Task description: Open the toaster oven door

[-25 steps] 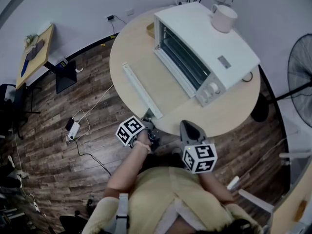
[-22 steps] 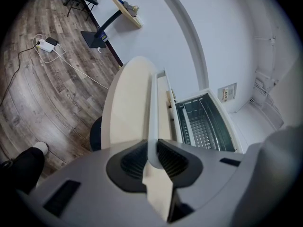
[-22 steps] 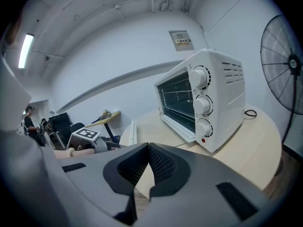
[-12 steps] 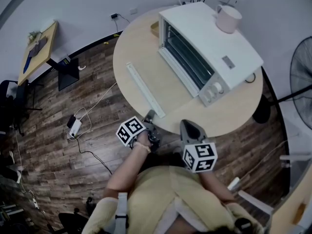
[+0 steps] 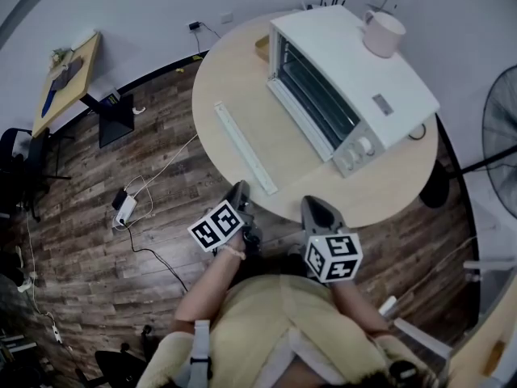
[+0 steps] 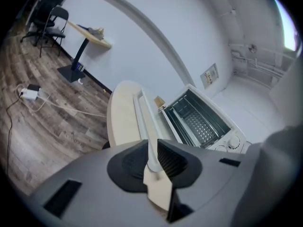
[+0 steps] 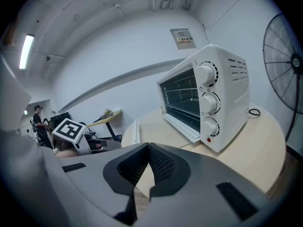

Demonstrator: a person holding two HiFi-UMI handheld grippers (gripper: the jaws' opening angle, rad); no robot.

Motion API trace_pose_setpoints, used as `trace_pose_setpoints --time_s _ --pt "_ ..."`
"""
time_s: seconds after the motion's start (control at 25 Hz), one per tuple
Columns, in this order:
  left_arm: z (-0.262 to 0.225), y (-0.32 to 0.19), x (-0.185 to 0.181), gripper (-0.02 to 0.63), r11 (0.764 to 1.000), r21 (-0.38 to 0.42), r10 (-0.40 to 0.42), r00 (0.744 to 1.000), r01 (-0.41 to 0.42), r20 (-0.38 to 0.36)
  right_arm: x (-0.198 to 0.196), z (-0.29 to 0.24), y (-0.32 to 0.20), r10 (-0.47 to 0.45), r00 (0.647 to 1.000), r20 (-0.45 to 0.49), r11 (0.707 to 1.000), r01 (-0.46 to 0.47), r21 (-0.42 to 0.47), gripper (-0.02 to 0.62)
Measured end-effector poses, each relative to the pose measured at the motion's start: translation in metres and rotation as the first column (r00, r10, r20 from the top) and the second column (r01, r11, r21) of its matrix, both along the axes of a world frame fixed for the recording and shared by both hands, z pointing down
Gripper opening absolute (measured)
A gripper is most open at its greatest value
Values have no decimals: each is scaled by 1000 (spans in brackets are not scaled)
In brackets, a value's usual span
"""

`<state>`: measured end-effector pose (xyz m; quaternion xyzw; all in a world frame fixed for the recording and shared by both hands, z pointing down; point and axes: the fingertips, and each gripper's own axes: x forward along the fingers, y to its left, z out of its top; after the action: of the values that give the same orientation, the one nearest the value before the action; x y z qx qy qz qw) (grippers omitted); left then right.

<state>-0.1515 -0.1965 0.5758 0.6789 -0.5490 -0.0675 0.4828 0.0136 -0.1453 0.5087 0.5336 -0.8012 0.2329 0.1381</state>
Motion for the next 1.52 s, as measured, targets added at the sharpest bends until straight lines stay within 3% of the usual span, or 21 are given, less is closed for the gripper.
trace_pose_setpoints --time_s 0.2,0.52,0.72,0.96,1.2,1.52 --pt "-37 -1 -4 57 984 154 49 973 -85 225 3 1 -2 4 1000 1 1000 -4 3 3" --pt "-99 2 9 48 904 324 75 852 -277 519 4 -5 -7 7 1000 1 1000 -7 26 3" --pt "-119 10 13 32 868 349 56 767 -354 639 6 -14 -9 13 1000 0 999 -13 52 3" --pt "-127 22 16 31 845 363 37 720 -394 693 14 -24 -11 28 1000 5 996 -29 89 3" --pt "-123 32 15 31 851 349 44 715 -392 697 15 -31 -11 15 1000 -18 994 -13 109 2" --pt "-118 32 17 31 862 347 55 749 -370 661 16 -38 -14 18 999 -33 990 -13 143 2"
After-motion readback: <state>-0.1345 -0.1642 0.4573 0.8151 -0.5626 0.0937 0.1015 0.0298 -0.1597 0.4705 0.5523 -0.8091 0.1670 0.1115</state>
